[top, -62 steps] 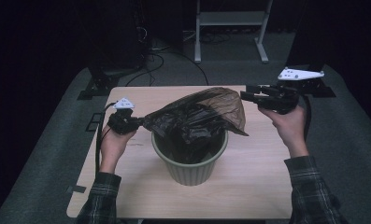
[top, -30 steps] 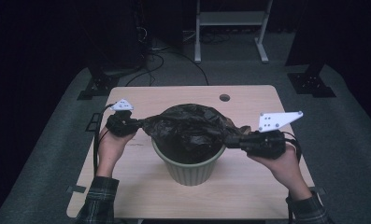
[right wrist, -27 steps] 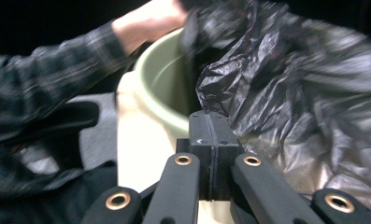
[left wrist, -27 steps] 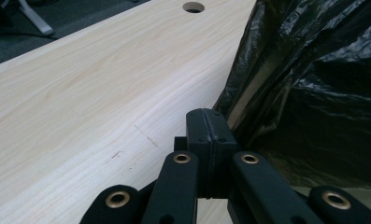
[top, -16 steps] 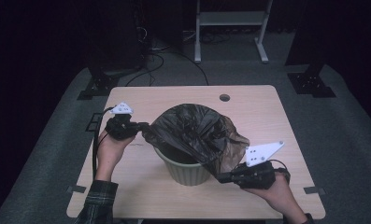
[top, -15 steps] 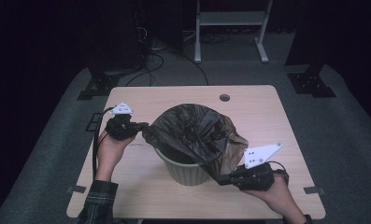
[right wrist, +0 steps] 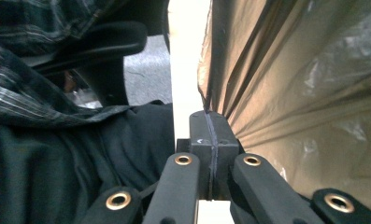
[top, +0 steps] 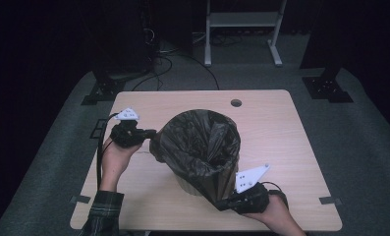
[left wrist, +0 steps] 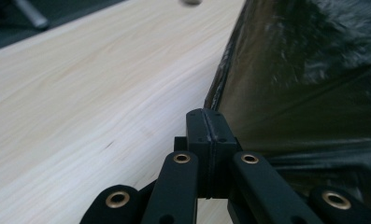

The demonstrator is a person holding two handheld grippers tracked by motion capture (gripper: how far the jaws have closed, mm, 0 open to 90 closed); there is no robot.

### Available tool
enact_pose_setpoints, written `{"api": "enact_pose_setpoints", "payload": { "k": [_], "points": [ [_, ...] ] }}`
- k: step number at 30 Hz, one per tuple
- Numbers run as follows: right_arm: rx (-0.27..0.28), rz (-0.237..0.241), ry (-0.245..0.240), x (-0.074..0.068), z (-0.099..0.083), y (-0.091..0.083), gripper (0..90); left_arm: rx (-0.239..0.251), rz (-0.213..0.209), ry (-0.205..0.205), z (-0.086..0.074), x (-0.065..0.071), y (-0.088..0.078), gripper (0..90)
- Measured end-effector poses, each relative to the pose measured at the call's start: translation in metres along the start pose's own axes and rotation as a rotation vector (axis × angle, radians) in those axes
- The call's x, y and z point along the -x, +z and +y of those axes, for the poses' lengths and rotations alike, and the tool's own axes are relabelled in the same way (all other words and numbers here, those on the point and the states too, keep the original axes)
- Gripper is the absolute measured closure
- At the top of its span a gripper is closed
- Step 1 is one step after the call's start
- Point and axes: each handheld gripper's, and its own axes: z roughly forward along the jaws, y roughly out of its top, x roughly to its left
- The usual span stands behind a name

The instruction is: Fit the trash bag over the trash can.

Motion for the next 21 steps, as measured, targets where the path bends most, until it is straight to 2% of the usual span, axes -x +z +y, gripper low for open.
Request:
{"api": "enact_pose_setpoints", "payload": {
  "k": [2,4,8,10,11,12,13,14,18,20,21],
  "points": [
    [-0.017,-0.014,-0.007,0.0,0.001,0.004,90.0,-0.015,0.013,-0.017,-0.005,-0.005,0.002,90.0],
    [-0.025,-0.022,-0.008,0.003,0.0,0.006,90.0,-0.002,0.001,-0.03,-0.01,-0.008,0.003,90.0],
    [0.009,-0.061,0.028,0.01,-0.01,-0.008,89.9,-0.014,0.002,-0.016,-0.012,-0.007,0.008,90.0],
    [0.023,-0.072,0.05,0.012,-0.015,-0.018,80.0,-0.042,0.026,0.002,-0.011,-0.006,0.012,89.9],
    [0.036,-0.078,0.055,0.012,-0.017,-0.023,73.5,-0.038,0.022,0.002,-0.01,-0.006,0.013,90.0],
    [0.036,-0.078,0.055,0.012,-0.017,-0.023,73.5,-0.038,0.022,0.002,-0.01,-0.006,0.013,89.9],
    [0.052,-0.087,0.063,0.012,-0.019,-0.03,71.1,-0.041,0.026,0.005,-0.01,-0.006,0.014,89.9],
    [0.092,-0.124,0.065,0.01,-0.02,-0.045,64.5,-0.038,0.028,0.003,-0.009,-0.007,0.014,90.0],
    [0.193,-0.195,0.06,0.007,-0.015,-0.08,58.0,-0.038,0.038,0.002,-0.007,-0.008,0.014,90.0],
    [0.249,-0.206,0.051,0.006,-0.011,-0.096,55.1,-0.037,0.033,0.0,-0.007,-0.008,0.014,90.0],
    [0.265,-0.242,0.051,0.005,-0.008,-0.103,51.4,-0.036,0.034,-0.001,-0.006,-0.008,0.014,90.0]
  ]
}}
